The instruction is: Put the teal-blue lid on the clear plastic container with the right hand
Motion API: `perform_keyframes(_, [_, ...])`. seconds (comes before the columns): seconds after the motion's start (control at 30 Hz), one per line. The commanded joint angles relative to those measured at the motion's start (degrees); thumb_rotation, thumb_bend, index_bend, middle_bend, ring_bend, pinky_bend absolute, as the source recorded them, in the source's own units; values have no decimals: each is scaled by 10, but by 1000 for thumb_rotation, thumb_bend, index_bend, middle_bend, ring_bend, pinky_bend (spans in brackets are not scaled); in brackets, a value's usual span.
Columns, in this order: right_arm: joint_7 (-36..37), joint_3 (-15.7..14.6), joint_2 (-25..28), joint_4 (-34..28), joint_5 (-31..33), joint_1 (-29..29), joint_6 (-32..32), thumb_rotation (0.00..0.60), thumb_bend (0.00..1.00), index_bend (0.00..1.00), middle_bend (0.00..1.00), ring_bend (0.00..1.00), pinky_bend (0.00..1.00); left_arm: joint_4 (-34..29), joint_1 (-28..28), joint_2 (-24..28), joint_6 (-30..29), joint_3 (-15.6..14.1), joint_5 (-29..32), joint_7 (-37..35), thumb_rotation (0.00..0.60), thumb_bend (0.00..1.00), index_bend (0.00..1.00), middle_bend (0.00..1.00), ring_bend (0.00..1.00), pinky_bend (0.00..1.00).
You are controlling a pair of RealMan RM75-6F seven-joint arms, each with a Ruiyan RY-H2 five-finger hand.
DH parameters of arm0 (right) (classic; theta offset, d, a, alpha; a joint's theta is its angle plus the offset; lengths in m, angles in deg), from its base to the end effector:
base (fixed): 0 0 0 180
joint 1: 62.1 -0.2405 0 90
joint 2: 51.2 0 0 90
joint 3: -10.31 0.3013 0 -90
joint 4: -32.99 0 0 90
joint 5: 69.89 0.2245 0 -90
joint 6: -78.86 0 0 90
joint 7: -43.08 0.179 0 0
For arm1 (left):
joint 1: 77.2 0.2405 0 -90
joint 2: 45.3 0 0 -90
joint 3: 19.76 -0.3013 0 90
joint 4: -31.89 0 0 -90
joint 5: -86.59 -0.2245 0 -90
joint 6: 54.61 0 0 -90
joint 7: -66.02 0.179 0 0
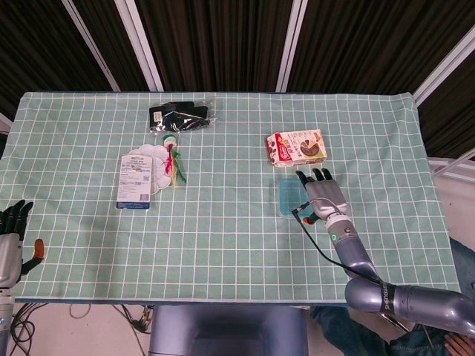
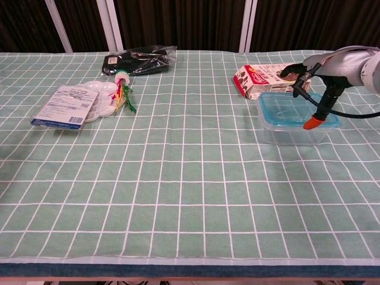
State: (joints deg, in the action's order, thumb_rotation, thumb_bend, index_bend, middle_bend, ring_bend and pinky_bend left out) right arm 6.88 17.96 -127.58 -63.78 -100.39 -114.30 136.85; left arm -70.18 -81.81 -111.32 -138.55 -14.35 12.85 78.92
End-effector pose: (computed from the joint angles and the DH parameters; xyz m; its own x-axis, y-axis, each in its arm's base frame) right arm -0.1852 -0.4355 0.0228 0.5191 -0.3588 0.7757 -0.8516 -0.1398 0.5052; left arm -0.3506 0.2224 0.1508 0.3901 0.0363 0.9200 0.9032 0.1791 -0.3901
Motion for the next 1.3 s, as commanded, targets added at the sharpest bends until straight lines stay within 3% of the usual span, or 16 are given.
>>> perform_keyframes(0.03, [-3,-1,2,-3,2,-1,1,600,187,0,231,0,0,0,0,0,0,0,1,0,600,539,28,0,0,0])
perform_keyframes(0.33, [-8,-1,10,-14,7,-2,2,600,187,0,201,0,0,-1,-1,0,0,1,3,2,600,539,28,0,0,0])
perform_keyframes(0.5, [7,22,28,-34,2,-3,17,600,187,20,201,0,0,-1,-1,1,1,0,4,2,600,539,28,0,0,0])
perform_keyframes(0.63, [19,43,31,-30,-1,-7,23,600,210,138,201,0,0,-2,-1,1,1,0,5,3,600,539,28,0,0,0])
perform_keyframes(0.87, [43,53,21,4,-12,-8,9,600,406,386,201,0,0,-2,-1,1,1,1,6,2,600,539,28,0,0,0])
perform_keyframes(1.0, [60,55,9,27,-25,-5,5,600,471,424,201,0,0,-3,-2,2,2,1,7,2,600,541,29,0,0,0])
perform_keyframes(1.3, [78,49,-9,57,-40,2,-5,600,479,496,201,0,0,-3,-2,2,3,1,9,4,600,542,30,0,0,0])
